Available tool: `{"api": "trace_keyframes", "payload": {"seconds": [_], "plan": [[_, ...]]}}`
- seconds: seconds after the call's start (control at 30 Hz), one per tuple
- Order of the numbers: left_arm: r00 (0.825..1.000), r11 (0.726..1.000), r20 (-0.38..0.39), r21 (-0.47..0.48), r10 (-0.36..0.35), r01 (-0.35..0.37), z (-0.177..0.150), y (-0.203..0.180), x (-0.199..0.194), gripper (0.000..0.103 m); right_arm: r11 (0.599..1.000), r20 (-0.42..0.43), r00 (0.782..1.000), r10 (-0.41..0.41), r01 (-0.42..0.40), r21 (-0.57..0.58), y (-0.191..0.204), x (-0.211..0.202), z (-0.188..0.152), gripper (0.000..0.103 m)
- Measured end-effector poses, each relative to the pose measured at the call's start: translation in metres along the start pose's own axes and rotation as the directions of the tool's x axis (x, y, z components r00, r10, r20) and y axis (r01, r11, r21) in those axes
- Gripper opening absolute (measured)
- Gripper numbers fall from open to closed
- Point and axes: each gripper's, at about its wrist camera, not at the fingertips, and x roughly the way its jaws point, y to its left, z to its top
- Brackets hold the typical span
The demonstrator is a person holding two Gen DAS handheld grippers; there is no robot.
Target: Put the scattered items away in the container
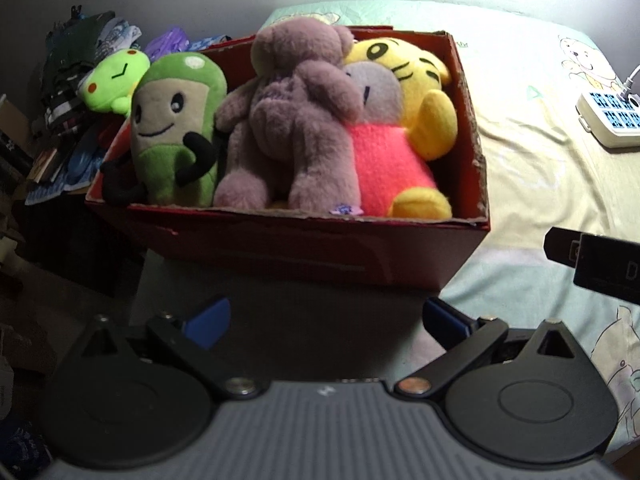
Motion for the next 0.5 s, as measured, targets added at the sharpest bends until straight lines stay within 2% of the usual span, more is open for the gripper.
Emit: {"api": "trace_keyframes", "payload": {"seconds": [0.2, 0.5], "plan": [[0.999, 0.999, -0.039, 0.034, -0.023, 0.025, -0.002, 0.006, 0.007, 0.103, 0.999, -0.063, 0.998, -0.03, 0.028, -0.03, 0.008, 0.007, -0.004, 0.088], [0.997, 0.997, -0.064, 0.059, -0.035, 0.039, -0.001, 0.042, 0.015, 0.103, 0.999, -0.096, 0.994, -0.046, 0.044, -0.021, 0.041, 0.005, -0.015, 0.088]]}}
